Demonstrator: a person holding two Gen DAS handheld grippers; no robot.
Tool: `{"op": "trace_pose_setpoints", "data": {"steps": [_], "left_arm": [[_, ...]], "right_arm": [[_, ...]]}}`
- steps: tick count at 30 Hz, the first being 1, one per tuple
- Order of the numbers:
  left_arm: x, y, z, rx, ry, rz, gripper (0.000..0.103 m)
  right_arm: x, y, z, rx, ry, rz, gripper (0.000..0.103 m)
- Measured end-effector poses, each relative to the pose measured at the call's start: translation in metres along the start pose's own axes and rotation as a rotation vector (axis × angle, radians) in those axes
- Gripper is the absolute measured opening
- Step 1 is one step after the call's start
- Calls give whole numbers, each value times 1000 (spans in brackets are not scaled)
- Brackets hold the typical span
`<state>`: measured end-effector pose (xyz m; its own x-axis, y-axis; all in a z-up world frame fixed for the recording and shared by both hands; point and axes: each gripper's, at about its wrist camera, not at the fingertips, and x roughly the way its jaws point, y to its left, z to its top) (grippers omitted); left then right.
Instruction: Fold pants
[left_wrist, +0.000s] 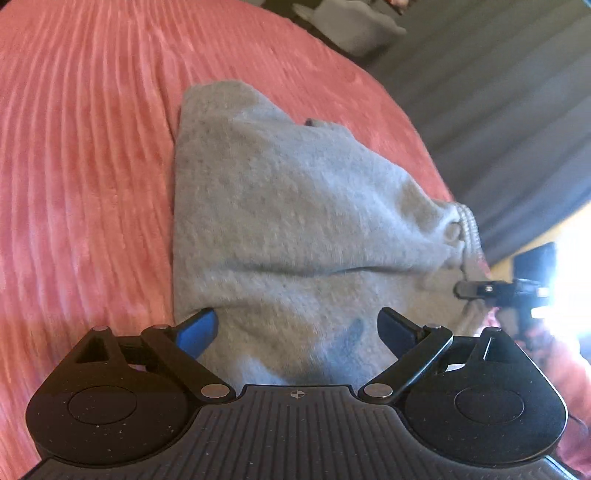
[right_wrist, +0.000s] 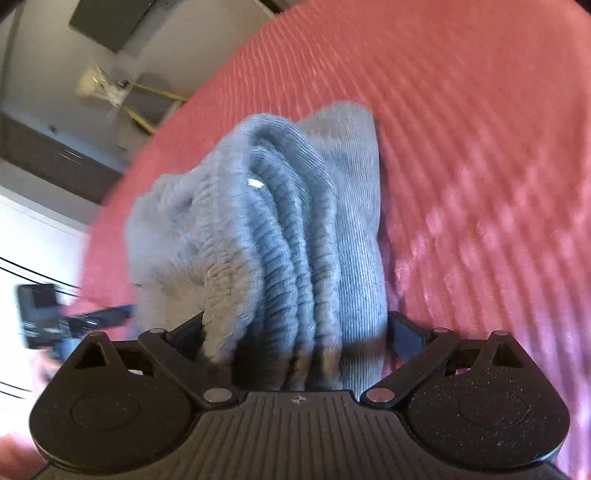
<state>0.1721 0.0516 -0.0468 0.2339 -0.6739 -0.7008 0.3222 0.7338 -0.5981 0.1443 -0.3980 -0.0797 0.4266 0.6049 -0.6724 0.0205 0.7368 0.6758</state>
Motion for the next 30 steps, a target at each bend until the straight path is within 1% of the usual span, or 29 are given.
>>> {"op": "trace_pose_setpoints", "data": {"steps": [1,3,4,6,7,9,11,12,13,15,16,19,20,21,24,25,26,28,29,30], "left_arm": [[-2,7,3,-20,7,-27,97],[-5,17,7,-64,16,-48,96],[-8,20,7,-76,18,-72,97],[-7,23,9,-85,25,-89,97],[-8,25,9,-87,30,-87,97],[-15,28,10,-82,11,-64,97],[-22,33,10,-74,-9,-3,97],[-23,37,10,-77,-12,-8,97],[-25,45,9,-102,-12,-30,97],[-14,55,9,-161,15,-123,97],[-8,54,10,-167,29,-139,98],[17,44,15,-105,67,-129,99],[25,40,17,-97,65,-150,102],[31,38,19,-98,63,-164,103],[44,35,26,-80,70,-152,103],[46,37,27,-75,76,-156,103],[46,40,28,-91,79,-165,103],[42,45,27,-145,67,-166,103],[39,44,23,-188,41,-144,103],[36,39,21,-196,21,-108,102]], "right_arm": [[1,-3,1,-5,2,28,98],[3,-7,4,-29,12,53,98],[4,-8,6,-40,20,61,98],[4,-9,11,-52,49,82,98],[4,-10,15,-52,61,95,98],[2,-17,18,-39,75,130,97],[-2,-25,20,-19,76,164,97],[-3,-30,21,-10,76,182,97],[-3,-34,22,-1,76,197,97],[-2,-42,20,12,72,216,97],[-4,-45,19,18,65,228,97],[-2,-51,19,39,54,260,98],[-1,-51,19,38,58,269,98],[3,-47,21,29,67,273,98],[12,-39,25,24,86,299,98],[16,-34,27,19,95,301,98],[21,-29,27,6,106,290,98],[31,-19,30,-19,122,249,98],[35,-15,30,-19,121,229,98],[36,-13,31,-6,114,206,97]]}}
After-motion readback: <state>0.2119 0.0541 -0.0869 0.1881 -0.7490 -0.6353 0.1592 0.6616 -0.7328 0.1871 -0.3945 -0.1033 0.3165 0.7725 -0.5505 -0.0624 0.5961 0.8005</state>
